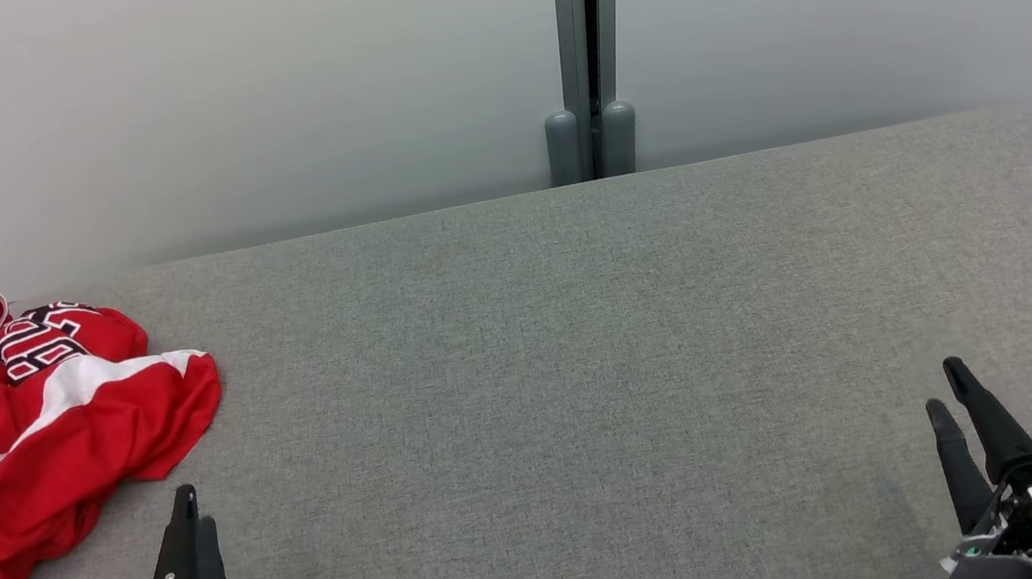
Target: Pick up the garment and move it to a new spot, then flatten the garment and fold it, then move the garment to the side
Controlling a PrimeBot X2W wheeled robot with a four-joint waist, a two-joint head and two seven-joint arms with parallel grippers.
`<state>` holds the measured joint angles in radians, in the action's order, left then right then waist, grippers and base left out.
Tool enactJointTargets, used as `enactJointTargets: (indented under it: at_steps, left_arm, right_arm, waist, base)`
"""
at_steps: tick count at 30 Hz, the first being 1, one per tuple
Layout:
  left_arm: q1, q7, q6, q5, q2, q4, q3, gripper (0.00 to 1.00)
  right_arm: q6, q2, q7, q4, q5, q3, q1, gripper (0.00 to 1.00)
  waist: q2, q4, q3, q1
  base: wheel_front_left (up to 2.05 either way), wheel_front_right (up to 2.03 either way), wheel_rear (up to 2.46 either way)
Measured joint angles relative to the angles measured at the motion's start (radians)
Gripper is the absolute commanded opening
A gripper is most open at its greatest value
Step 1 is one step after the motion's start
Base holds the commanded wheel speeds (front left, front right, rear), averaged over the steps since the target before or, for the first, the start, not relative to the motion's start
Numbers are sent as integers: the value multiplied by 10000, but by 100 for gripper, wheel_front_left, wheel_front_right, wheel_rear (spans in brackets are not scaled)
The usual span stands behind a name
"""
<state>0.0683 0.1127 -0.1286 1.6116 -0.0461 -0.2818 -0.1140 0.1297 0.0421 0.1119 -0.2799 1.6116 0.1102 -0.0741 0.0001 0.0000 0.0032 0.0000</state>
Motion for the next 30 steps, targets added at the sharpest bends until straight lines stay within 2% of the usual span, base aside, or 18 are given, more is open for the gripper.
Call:
enactJointTargets:
  at_steps: [14,21,30]
  left_arm:
    - [-456,-573,0,-399,75,148,324,100]
    - [-461,-892,61,-1315,71,512,334,100]
    - [-530,-1256,372,-3147,65,1233,443,100]
  right_arm:
    - [-10,-40,-577,-155,-443,-341,230,100]
    - [-10,-38,-890,184,-1776,-305,231,100]
    - [-10,-35,-1248,704,-3829,-568,276,100]
  waist:
    - [0,7,15,0]
    - [0,15,38,0]
    - [0,26,74,-1]
  base:
    - [0,0,0]
    - [0,0,0]
    - [0,0,0]
